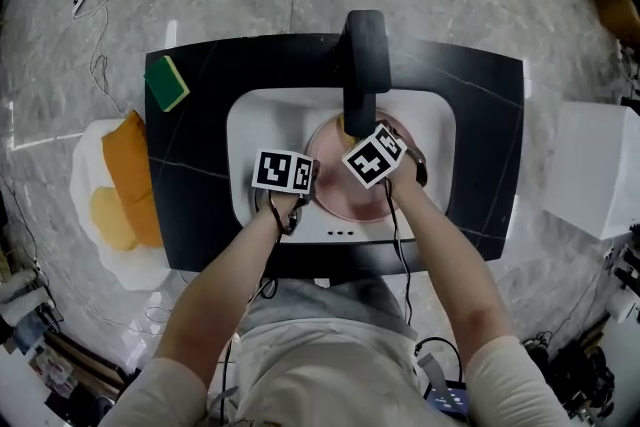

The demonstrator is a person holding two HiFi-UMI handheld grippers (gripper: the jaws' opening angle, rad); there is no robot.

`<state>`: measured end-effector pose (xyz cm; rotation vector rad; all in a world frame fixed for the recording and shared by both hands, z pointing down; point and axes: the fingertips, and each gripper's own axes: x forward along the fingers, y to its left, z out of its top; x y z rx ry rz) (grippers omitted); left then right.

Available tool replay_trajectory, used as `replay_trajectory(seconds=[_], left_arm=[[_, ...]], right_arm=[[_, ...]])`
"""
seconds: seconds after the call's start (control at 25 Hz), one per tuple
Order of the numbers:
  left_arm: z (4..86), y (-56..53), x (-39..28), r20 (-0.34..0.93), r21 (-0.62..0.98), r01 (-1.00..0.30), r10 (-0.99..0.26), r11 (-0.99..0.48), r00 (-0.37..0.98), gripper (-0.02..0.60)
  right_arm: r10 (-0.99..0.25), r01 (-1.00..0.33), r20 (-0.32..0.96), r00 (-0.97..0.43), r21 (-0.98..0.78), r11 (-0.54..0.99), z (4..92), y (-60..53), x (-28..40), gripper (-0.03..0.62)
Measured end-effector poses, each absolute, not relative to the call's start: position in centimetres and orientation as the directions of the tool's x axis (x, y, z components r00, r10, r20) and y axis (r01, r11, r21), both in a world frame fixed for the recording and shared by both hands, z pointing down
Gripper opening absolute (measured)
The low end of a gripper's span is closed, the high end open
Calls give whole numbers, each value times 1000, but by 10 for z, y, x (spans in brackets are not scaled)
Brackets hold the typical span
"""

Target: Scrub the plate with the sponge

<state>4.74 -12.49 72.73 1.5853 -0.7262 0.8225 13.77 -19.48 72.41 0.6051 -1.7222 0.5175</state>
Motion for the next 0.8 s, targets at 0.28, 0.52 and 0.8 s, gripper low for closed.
replay_trajectory(seconds=[0.28,0.52,0.8], left_arm=[[726,-138,37,836,536,-831,-44,-149,547,51],[723,-151,23,828,550,-830,-71,-96,557,34],[719,-147,29,817,567,-816,-46,-111,574,34]], right_arm=[[-89,-445,996,19,88,891,716,-166,178,43],[142,-330,990,-24,-142,933,691,-83,174,43],[279,-352,890,-361,-408,842,674,-48,95,43]])
